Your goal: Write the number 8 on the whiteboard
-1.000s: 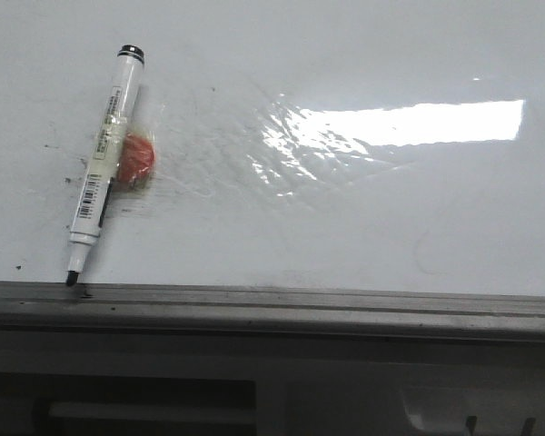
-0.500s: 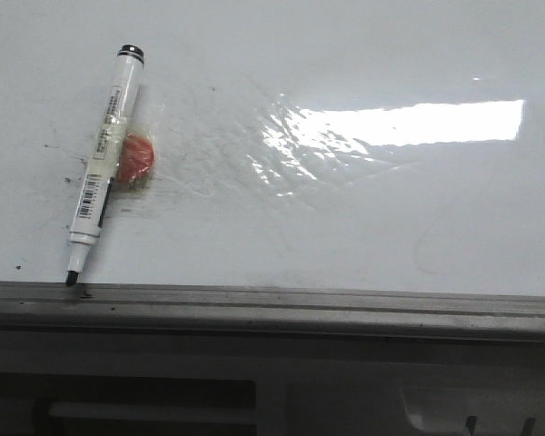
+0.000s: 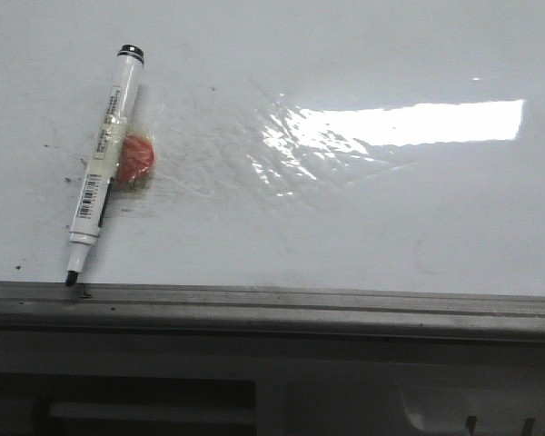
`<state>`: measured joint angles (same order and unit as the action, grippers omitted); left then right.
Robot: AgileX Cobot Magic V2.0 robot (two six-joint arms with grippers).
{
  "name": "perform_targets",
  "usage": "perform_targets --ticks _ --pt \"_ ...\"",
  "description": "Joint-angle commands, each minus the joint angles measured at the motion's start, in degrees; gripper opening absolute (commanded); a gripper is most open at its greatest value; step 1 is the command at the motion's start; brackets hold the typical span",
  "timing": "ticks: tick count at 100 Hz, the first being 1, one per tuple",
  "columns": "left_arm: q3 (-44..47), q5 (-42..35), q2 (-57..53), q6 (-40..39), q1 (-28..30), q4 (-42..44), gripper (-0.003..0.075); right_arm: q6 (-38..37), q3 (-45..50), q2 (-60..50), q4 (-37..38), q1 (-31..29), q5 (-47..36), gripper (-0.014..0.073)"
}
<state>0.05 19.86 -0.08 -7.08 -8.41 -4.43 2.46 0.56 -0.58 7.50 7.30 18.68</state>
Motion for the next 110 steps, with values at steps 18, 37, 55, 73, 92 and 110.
perform_targets --ticks 18,37,55,73,92,110 --pt "1.9 -2.6 -1.8 -0.5 0.2 -1.1 -0.002 0.0 0.8 -1.2 1.2 -0.3 -1.3 -0.0053" --pt "1.9 -2.6 -1.8 -0.5 0.2 -1.1 -0.002 0.0 0.8 -1.2 1.2 -0.3 -1.3 -0.0053" --pt "1.9 -2.6 -1.8 -0.5 0.2 -2.0 -0.002 0.0 0.8 -1.2 1.2 -0.3 -1.3 -0.0053" --pt "1.9 -2.6 -1.8 -0.5 0.2 -2.0 -0.002 0.0 0.8 -1.2 1.2 -0.3 -1.3 -0.0053" --pt "1.9 -2.6 -1.8 -0.5 0.2 -2.0 -0.002 0.0 0.8 -1.2 1.2 -0.3 -1.2 -0.0053" --pt "1.9 -2.6 -1.8 -0.5 0.2 -2.0 -0.002 0.0 0.8 -1.2 1.2 -0.3 -1.2 -0.0053"
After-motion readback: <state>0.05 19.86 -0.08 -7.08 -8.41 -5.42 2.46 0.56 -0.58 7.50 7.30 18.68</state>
